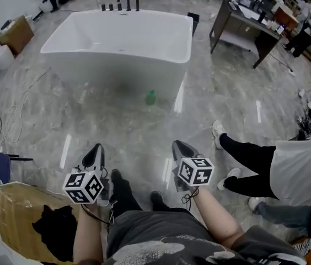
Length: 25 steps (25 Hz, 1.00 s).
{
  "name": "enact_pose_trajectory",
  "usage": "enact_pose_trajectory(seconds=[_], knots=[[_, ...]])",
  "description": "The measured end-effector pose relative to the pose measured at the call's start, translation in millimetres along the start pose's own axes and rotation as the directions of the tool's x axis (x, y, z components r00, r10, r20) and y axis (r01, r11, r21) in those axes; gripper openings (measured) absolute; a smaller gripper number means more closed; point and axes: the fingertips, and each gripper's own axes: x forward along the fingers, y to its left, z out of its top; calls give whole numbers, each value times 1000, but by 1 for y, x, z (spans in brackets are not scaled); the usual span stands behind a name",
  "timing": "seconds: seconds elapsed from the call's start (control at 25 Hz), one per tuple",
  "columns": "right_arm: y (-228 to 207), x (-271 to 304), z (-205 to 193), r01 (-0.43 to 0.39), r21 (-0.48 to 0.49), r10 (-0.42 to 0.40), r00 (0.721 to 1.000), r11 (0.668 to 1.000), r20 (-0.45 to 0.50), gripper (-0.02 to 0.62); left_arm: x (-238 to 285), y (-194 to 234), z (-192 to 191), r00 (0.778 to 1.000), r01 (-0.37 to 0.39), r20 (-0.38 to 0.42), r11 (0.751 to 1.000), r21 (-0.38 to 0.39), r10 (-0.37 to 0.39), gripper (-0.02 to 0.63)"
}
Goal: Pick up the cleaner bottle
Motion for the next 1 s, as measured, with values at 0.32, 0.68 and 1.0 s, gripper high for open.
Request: enact_pose_trajectory(seconds=[0.32, 0.68, 1.0], knots=[[3, 59, 25, 167, 110, -172, 985, 980, 34, 28, 79, 60, 45, 990, 138, -43, 990, 33, -136, 15], [44, 140, 59, 315, 183, -334, 939, 931, 82, 28, 146, 150, 83, 958, 266, -122, 963, 41, -259, 15], [45, 174, 70, 478, 251, -523, 837, 842, 159, 28, 185, 201, 87, 928, 340, -181, 939, 52, -326, 15]])
